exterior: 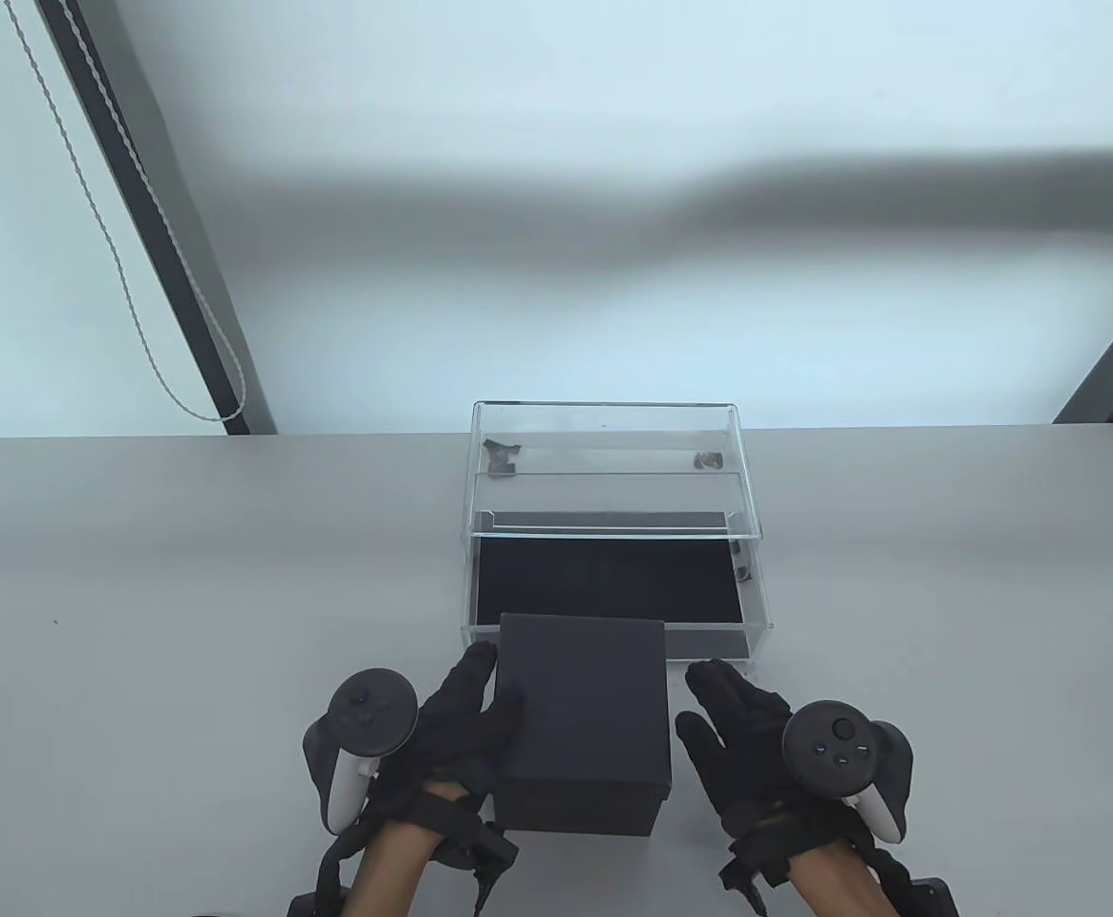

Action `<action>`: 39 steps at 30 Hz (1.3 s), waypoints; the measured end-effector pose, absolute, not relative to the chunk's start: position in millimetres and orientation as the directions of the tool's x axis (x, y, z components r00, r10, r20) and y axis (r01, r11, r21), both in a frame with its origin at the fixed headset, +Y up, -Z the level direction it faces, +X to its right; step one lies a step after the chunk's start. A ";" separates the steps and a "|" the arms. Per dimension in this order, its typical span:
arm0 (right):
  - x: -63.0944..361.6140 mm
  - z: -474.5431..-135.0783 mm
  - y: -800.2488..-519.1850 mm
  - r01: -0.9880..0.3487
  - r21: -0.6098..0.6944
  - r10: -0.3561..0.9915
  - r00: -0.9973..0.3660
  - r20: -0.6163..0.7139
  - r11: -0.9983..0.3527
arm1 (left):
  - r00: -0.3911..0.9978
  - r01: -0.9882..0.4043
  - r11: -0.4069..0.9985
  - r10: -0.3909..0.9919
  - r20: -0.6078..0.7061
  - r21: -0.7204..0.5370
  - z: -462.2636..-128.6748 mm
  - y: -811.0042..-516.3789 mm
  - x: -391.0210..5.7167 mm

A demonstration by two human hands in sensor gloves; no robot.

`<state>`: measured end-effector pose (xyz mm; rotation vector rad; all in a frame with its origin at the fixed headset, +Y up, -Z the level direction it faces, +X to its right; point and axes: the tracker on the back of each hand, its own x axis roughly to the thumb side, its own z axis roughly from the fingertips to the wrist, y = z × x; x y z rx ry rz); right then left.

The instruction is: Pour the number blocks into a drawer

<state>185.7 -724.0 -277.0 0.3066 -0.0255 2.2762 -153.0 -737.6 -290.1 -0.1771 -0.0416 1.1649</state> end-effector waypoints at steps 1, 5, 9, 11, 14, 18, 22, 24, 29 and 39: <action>184.7 -277.8 -727.2 -0.752 0.102 0.753 -0.621 0.218 -0.651 | 0.337 -0.932 0.321 0.938 -0.080 -0.172 -289.9 -742.8 -152.3; 181.1 -279.1 -734.6 -0.759 0.151 0.771 -0.605 0.196 -0.634 | 0.121 -0.971 0.080 0.977 -0.174 -0.226 -289.4 -759.8 -148.5; 180.4 -280.5 -742.6 -0.809 0.197 0.832 -0.528 0.168 -0.553 | 0.103 -0.967 0.049 0.973 -0.207 -0.251 -288.6 -765.2 -146.7; 180.0 -280.8 -746.6 -0.837 0.217 0.864 -0.482 0.145 -0.503 | 0.097 -0.963 0.031 0.967 -0.236 -0.268 -288.0 -767.0 -146.3; 178.4 -280.3 -750.0 -0.867 0.239 0.899 -0.421 0.121 -0.438 | 0.068 -0.952 -0.023 0.956 -0.284 -0.305 -286.8 -770.0 -145.9; 176.1 -278.9 -752.8 -0.879 0.252 0.915 -0.389 0.108 -0.404 | 0.054 -0.954 -0.034 0.958 -0.282 -0.297 -286.4 -770.5 -144.7; 173.6 -277.3 -757.3 -0.907 0.271 0.947 -0.314 0.072 -0.322 | 0.031 -0.954 -0.055 0.960 -0.279 -0.294 -284.7 -770.7 -141.7; 172.7 -276.5 -759.1 -0.921 0.273 0.960 -0.275 0.050 -0.278 | 0.034 -0.956 -0.049 0.961 -0.274 -0.290 -283.7 -769.8 -139.9; 174.7 -277.1 -762.7 -0.945 0.266 0.981 -0.195 0.015 -0.191 | 0.060 -0.956 -0.017 0.966 -0.252 -0.294 -282.6 -766.6 -136.7; 175.5 -277.5 -759.4 -0.955 0.258 0.989 -0.145 0.029 -0.147 | 0.037 -0.963 -0.019 0.978 -0.203 -0.268 -281.2 -759.4 -132.8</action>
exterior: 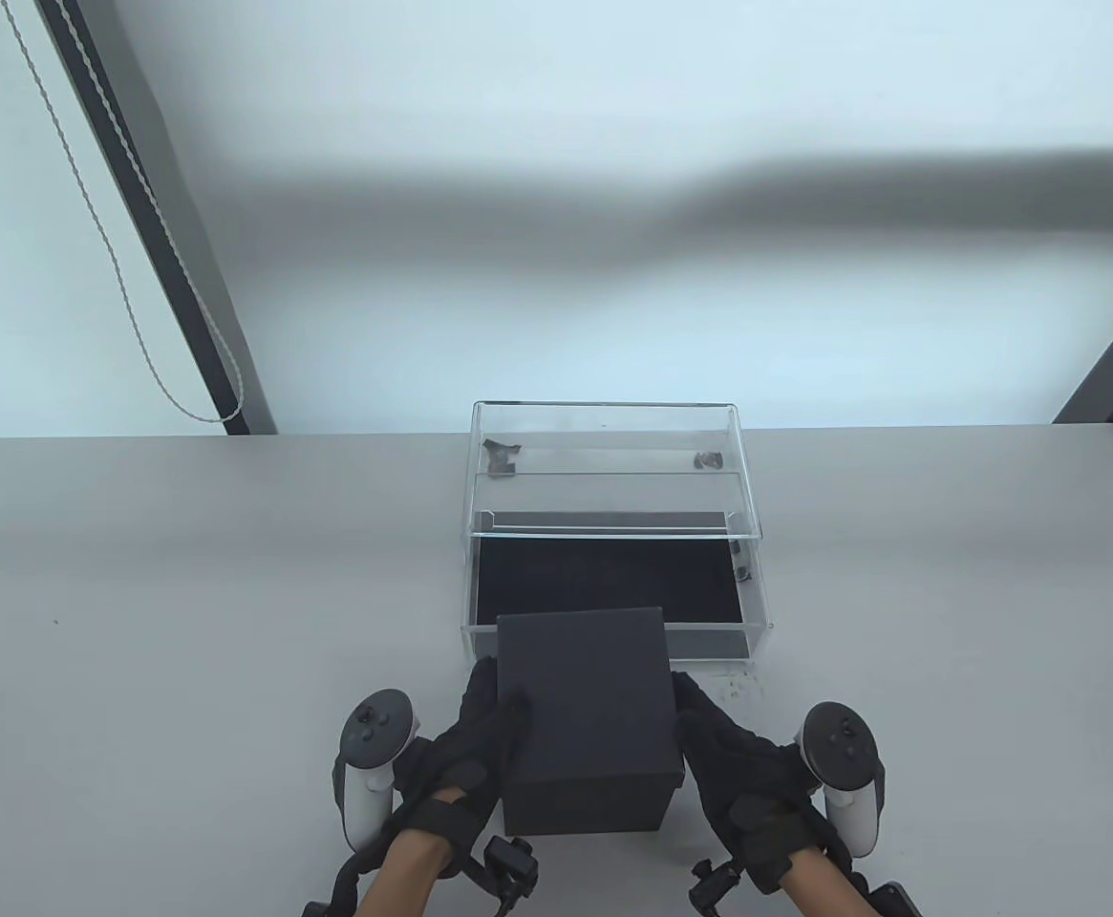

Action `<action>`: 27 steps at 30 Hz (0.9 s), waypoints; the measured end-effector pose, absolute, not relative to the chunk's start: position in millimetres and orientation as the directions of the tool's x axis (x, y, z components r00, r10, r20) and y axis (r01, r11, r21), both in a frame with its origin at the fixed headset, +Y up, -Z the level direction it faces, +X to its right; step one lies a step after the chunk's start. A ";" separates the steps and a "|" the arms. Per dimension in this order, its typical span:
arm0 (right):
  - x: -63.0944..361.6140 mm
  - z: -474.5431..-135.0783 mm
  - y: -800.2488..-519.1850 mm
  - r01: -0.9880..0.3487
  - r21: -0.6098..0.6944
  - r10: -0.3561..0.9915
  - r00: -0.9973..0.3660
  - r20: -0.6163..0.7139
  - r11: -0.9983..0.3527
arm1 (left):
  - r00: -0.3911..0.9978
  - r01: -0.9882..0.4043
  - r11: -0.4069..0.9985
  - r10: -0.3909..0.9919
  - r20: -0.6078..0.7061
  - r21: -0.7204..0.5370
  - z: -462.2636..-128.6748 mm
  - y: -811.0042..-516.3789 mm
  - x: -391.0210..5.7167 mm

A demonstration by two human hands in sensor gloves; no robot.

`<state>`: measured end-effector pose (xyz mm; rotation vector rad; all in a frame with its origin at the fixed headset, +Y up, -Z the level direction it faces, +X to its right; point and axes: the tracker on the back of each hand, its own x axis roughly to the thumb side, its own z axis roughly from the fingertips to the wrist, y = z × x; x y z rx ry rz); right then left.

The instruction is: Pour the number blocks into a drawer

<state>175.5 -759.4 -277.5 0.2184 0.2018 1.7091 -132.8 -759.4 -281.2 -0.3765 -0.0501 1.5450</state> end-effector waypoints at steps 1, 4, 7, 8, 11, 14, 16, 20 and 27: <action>175.5 -277.6 -758.9 -0.956 0.258 0.990 -0.139 0.034 -0.143 | 0.028 -0.965 -0.025 0.980 -0.195 -0.262 -281.1 -758.2 -132.7; 176.1 -277.4 -755.6 -0.956 0.255 0.989 -0.136 0.059 -0.146 | 0.008 -0.966 -0.038 0.985 -0.173 -0.256 -280.8 -754.8 -132.1; 176.3 -276.5 -750.9 -0.954 0.250 0.985 -0.144 0.091 -0.162 | -0.009 -0.966 -0.047 0.989 -0.147 -0.255 -280.6 -750.5 -132.0; 176.3 -276.0 -748.6 -0.954 0.248 0.984 -0.146 0.105 -0.168 | -0.016 -0.966 -0.050 0.991 -0.137 -0.254 -280.6 -748.6 -132.1; 176.0 -274.8 -743.6 -0.950 0.244 0.976 -0.162 0.143 -0.193 | -0.034 -0.966 -0.061 0.993 -0.112 -0.250 -280.4 -743.7 -132.6; 175.3 -272.9 -738.3 -0.949 0.240 0.970 -0.166 0.176 -0.206 | -0.059 -0.966 -0.076 0.995 -0.076 -0.246 -279.8 -737.1 -133.1; 174.8 -271.7 -734.9 -0.947 0.237 0.965 -0.170 0.199 -0.215 | -0.074 -0.966 -0.081 0.997 -0.038 -0.247 -279.3 -730.8 -133.1; 174.3 -269.3 -727.8 -0.942 0.228 0.949 -0.188 0.253 -0.247 | -0.092 -0.960 -0.076 0.995 0.047 -0.270 -278.5 -717.2 -132.7; 170.8 -264.9 -717.6 -0.911 0.202 0.894 -0.272 0.357 -0.359 | -0.127 -0.930 -0.056 0.976 0.175 -0.364 -276.5 -695.1 -135.8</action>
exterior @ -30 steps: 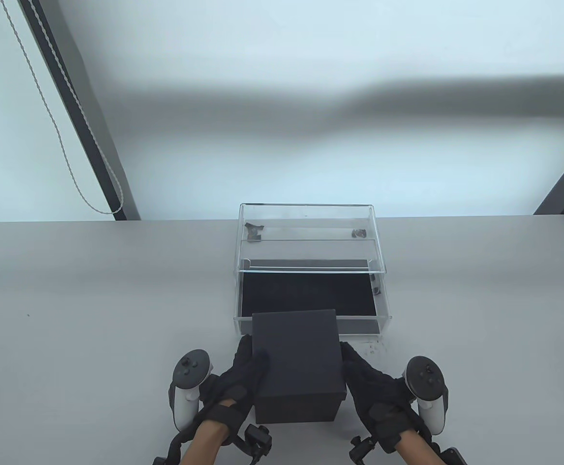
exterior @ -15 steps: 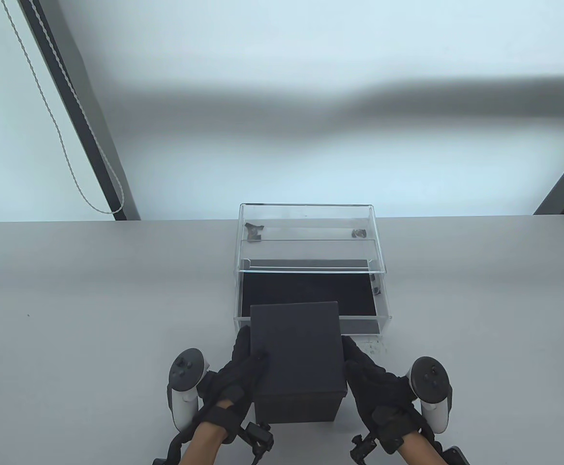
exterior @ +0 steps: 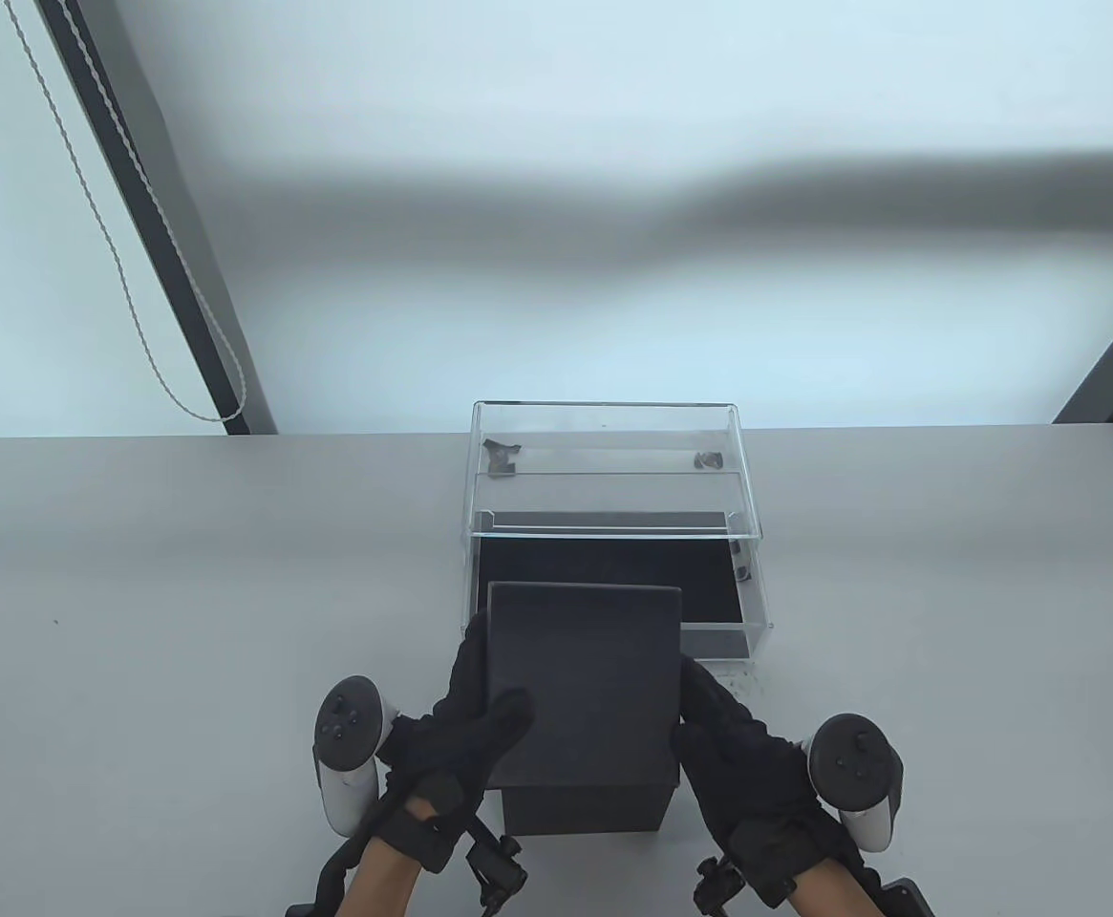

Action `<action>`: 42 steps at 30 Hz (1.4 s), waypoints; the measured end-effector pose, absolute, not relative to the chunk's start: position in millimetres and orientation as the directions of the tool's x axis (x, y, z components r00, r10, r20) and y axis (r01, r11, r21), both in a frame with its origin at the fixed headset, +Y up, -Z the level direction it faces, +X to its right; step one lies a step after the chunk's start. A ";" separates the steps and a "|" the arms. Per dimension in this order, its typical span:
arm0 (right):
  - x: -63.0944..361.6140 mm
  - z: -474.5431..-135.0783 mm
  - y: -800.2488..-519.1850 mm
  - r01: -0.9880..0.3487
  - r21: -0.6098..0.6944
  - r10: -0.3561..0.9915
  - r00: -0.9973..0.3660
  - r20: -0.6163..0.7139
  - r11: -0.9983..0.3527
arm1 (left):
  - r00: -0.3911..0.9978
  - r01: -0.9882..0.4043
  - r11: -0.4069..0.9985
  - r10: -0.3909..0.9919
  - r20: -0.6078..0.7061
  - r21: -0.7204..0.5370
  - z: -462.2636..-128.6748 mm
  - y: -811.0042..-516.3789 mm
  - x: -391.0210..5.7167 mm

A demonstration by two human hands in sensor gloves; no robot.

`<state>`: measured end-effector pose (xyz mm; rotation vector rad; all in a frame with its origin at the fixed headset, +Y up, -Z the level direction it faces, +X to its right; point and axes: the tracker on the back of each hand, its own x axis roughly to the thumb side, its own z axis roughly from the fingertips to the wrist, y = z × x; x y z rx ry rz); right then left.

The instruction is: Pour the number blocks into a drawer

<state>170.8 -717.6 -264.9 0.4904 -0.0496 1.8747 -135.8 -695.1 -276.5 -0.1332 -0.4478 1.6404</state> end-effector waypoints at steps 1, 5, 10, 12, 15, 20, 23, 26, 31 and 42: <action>169.6 -264.2 -717.2 -0.908 0.204 0.889 -0.277 0.364 -0.366 | -0.149 -0.927 -0.075 0.973 0.178 -0.368 -275.5 -693.0 -136.0; 166.2 -262.3 -716.0 -0.884 0.194 0.859 -0.328 0.393 -0.426 | -0.186 -0.925 -0.108 0.965 0.186 -0.363 -272.9 -686.8 -138.0; 163.0 -260.8 -714.8 -0.868 0.189 0.840 -0.354 0.411 -0.459 | -0.237 -0.918 -0.153 0.951 0.197 -0.367 -271.0 -681.5 -139.0; 162.2 -260.2 -714.6 -0.862 0.187 0.832 -0.364 0.419 -0.472 | -0.287 -0.901 -0.205 0.943 0.170 -0.383 -271.4 -682.5 -137.5; 161.5 -259.5 -713.9 -0.859 0.183 0.825 -0.369 0.427 -0.478 | -0.404 -0.834 -0.310 0.907 0.122 -0.458 -270.6 -681.4 -133.1; 160.7 -258.5 -712.1 -0.858 0.162 0.810 -0.376 0.450 -0.488 | -0.417 -0.819 -0.304 0.898 0.141 -0.486 -268.8 -676.5 -131.5; 160.2 -258.3 -711.9 -0.859 0.163 0.808 -0.371 0.457 -0.486 | -0.427 -0.808 -0.300 0.892 0.152 -0.507 -267.4 -670.3 -134.4; 157.9 -257.5 -711.5 -0.857 0.174 0.807 -0.361 0.467 -0.484 | -0.443 -0.807 -0.305 0.879 0.177 -0.506 -266.7 -664.2 -141.7; 160.1 -258.6 -712.3 -0.871 0.178 0.826 -0.342 0.449 -0.458 | -0.477 -0.824 -0.338 0.848 0.232 -0.455 -266.7 -656.3 -159.4; 167.0 -261.5 -713.9 -0.898 0.164 0.854 -0.312 0.416 -0.407 | -0.438 -0.899 -0.411 0.813 0.385 -0.154 -259.6 -648.4 -221.3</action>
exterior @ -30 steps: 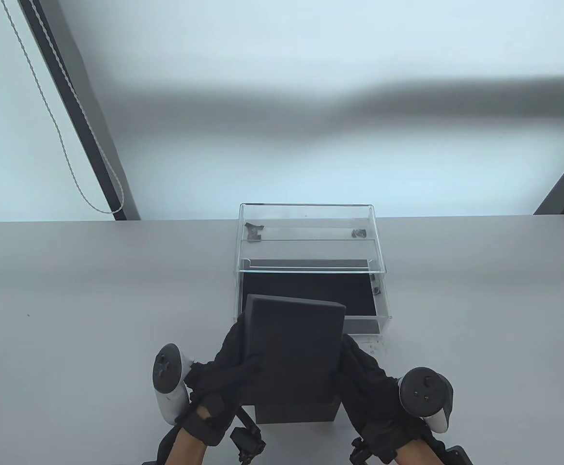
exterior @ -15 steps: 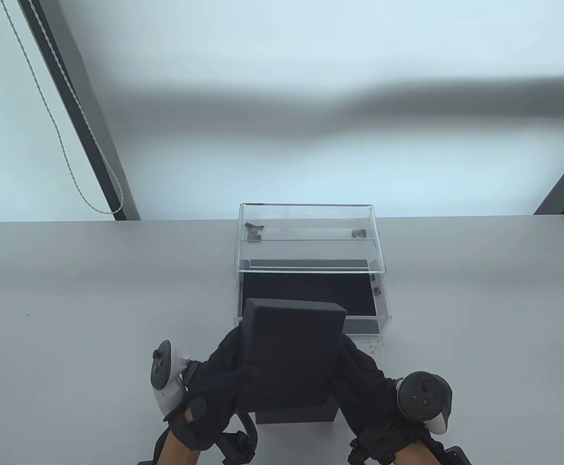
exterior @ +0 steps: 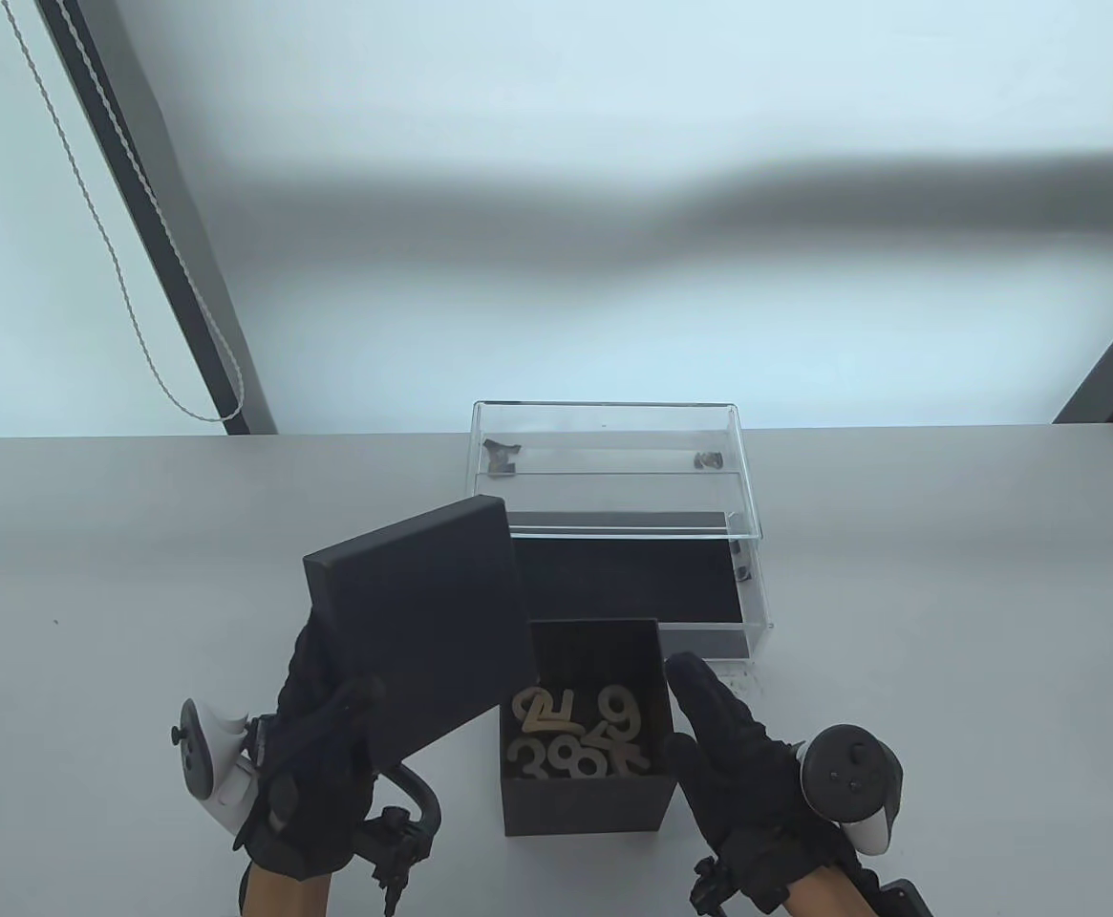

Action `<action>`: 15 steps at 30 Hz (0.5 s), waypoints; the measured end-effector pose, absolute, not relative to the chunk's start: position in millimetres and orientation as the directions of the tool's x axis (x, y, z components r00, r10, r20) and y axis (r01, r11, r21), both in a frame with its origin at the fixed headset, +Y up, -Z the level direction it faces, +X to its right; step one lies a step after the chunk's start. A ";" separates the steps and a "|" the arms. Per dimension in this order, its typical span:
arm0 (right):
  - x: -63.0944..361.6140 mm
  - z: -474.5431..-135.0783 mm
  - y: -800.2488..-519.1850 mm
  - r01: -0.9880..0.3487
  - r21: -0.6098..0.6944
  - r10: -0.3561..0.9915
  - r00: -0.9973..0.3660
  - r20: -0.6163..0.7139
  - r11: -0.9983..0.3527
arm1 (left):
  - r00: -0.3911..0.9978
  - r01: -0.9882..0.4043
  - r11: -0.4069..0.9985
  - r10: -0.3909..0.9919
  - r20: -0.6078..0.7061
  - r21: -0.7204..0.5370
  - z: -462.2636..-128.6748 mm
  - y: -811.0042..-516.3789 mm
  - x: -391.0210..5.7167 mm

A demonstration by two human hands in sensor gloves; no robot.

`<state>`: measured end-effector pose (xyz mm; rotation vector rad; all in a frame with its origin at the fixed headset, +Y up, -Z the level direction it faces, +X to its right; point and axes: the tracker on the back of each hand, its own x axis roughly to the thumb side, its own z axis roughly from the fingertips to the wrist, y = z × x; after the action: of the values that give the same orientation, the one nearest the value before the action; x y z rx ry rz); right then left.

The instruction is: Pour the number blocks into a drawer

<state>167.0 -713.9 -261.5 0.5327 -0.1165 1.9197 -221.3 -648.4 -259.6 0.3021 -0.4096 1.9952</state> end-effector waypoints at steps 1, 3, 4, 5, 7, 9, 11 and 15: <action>166.9 -261.3 -713.4 -0.899 0.163 0.855 -0.312 0.415 -0.407 | -0.400 -0.914 -0.391 0.830 0.389 -0.105 -258.3 -648.5 -225.7; 167.0 -261.3 -713.2 -0.898 0.163 0.855 -0.313 0.413 -0.408 | -0.307 -0.944 -0.329 0.864 0.399 -0.014 -255.8 -647.8 -232.9; 167.1 -261.5 -713.5 -0.899 0.164 0.856 -0.312 0.411 -0.406 | -0.253 -0.957 -0.288 0.877 0.408 0.024 -254.8 -646.7 -236.3; 167.2 -261.5 -713.5 -0.900 0.165 0.859 -0.310 0.408 -0.403 | -0.183 -0.972 -0.228 0.892 0.414 0.062 -254.0 -646.1 -239.5; 167.3 -261.3 -713.3 -0.902 0.167 0.863 -0.307 0.402 -0.399 | -0.081 -0.982 -0.142 0.907 0.414 0.121 -253.0 -645.8 -243.1; 167.1 -261.2 -713.3 -0.902 0.170 0.865 -0.305 0.398 -0.396 | 0.008 -0.982 -0.068 0.919 0.394 0.179 -252.8 -646.5 -245.4; 166.8 -261.0 -712.8 -0.902 0.172 0.866 -0.305 0.395 -0.396 | 0.079 -0.975 -0.005 0.927 0.367 0.222 -254.4 -649.8 -247.4; 166.8 -260.8 -712.7 -0.901 0.172 0.867 -0.306 0.394 -0.397 | 0.148 -0.962 0.069 0.944 0.296 0.263 -258.9 -660.4 -250.7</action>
<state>166.8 -712.7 -260.8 0.5132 -0.0951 1.9127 -250.7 -660.4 -258.9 0.4421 -0.0515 1.4356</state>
